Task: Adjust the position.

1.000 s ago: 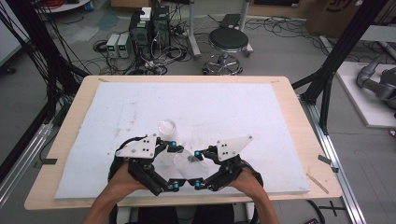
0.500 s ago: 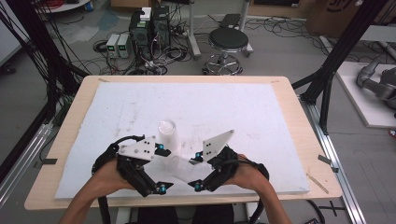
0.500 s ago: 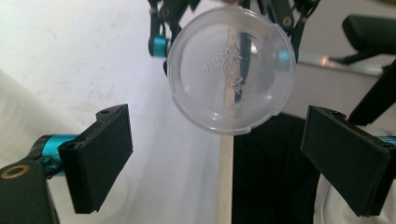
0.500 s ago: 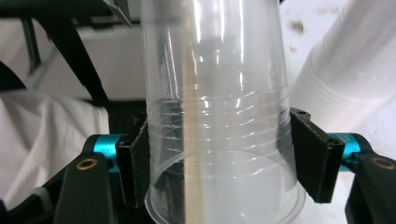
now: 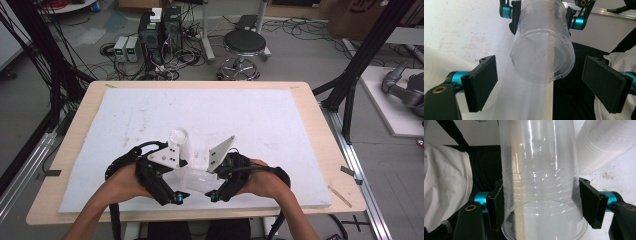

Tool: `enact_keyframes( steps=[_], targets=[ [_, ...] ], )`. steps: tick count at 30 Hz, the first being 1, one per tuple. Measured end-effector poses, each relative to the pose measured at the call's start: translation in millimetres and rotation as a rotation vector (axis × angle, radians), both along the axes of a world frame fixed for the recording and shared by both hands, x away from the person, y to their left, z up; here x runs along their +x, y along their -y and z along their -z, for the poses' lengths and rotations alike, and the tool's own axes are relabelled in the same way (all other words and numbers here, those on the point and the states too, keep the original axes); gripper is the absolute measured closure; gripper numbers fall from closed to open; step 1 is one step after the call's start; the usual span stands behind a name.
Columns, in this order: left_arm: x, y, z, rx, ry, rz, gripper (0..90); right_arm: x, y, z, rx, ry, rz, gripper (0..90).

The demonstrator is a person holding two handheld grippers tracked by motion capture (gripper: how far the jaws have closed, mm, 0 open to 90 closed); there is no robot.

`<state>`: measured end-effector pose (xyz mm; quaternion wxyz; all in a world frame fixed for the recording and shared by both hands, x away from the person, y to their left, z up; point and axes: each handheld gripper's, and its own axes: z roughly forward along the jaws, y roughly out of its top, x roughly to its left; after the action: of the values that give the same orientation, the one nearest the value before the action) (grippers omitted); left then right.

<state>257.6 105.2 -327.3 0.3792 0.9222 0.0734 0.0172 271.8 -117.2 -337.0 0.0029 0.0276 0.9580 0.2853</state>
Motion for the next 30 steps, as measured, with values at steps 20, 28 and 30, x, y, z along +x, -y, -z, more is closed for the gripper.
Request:
enact_keyframes(
  steps=[20, 28, 30],
  targets=[
    [4.4, 10.8, 2.4, 0.129, -0.017, 0.016, 15.7, 0.1, -9.1, -1.2, -0.128, -0.003, -0.015, 31.4],
    [5.4, 11.8, 5.9, 0.123, -0.040, 0.032, 21.5, -0.7, -10.3, 0.4, -0.124, -0.005, -0.022, 31.4],
    [5.7, 12.1, 6.9, 0.117, -0.043, 0.034, 22.3, -0.8, -11.0, 0.8, -0.124, -0.005, -0.024, 31.4]
  ],
)
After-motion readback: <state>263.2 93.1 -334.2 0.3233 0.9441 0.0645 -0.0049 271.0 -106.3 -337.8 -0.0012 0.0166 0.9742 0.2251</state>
